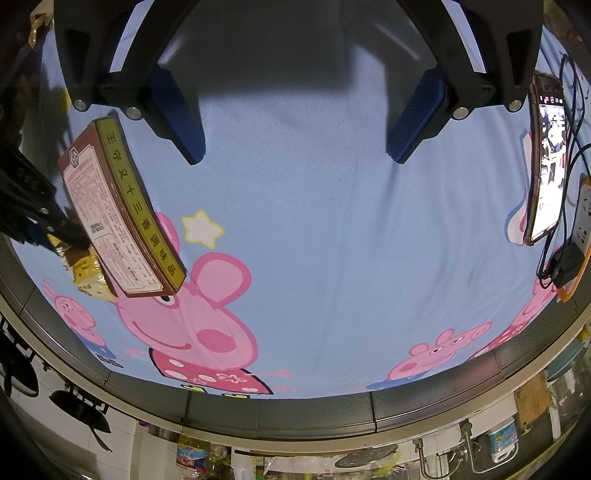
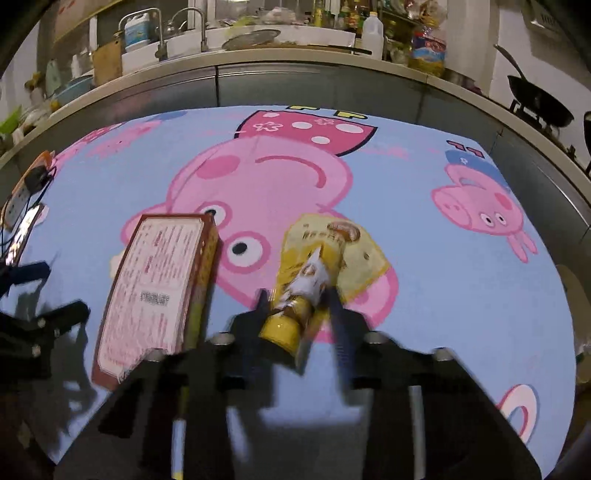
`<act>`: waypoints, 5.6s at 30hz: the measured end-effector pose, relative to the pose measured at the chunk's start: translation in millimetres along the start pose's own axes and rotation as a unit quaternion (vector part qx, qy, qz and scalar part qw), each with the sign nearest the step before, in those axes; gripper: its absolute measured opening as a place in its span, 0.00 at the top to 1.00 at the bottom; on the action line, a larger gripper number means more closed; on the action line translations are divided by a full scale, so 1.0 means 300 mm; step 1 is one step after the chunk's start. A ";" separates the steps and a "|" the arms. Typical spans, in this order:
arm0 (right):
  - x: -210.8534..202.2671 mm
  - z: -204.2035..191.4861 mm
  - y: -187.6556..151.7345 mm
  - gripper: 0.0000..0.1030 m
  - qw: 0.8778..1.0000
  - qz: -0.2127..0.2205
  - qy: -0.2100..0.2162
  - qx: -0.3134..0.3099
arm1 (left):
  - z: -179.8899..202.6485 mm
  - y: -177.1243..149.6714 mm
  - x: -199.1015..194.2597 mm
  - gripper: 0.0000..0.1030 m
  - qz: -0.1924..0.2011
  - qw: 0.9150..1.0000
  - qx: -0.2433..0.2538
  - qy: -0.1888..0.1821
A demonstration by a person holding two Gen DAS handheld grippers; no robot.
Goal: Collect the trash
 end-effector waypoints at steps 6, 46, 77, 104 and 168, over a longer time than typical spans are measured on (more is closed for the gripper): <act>-0.019 0.105 -0.075 0.96 0.999 -0.012 0.016 0.043 | 0.031 0.033 -0.061 0.04 0.019 0.998 -0.007 -0.057; -0.191 0.410 -0.314 0.99 0.980 0.034 0.048 0.190 | 0.675 0.094 0.051 0.43 -0.077 0.959 0.137 -0.234; 0.095 1.362 -0.423 0.51 0.926 0.003 -0.097 0.364 | 1.733 0.418 0.454 0.17 -0.112 0.895 0.268 -0.338; -0.381 0.900 -0.357 0.46 0.915 0.064 0.002 0.399 | 1.124 0.299 -0.072 0.04 0.051 0.947 0.240 -0.207; -0.713 0.782 -0.357 0.34 0.883 0.118 -0.034 0.452 | 1.011 0.242 -0.374 0.04 0.141 0.940 0.274 -0.145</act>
Point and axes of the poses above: each gripper's, at about its wrist camera, not at the fingertips, and x roughly the way its jaws point, z to its right, y to its top, the point moved 7 cm from there along x, roughly the way its jaws point, and after that the axes turned 15 degrees about -y, right-handed, at the moved point
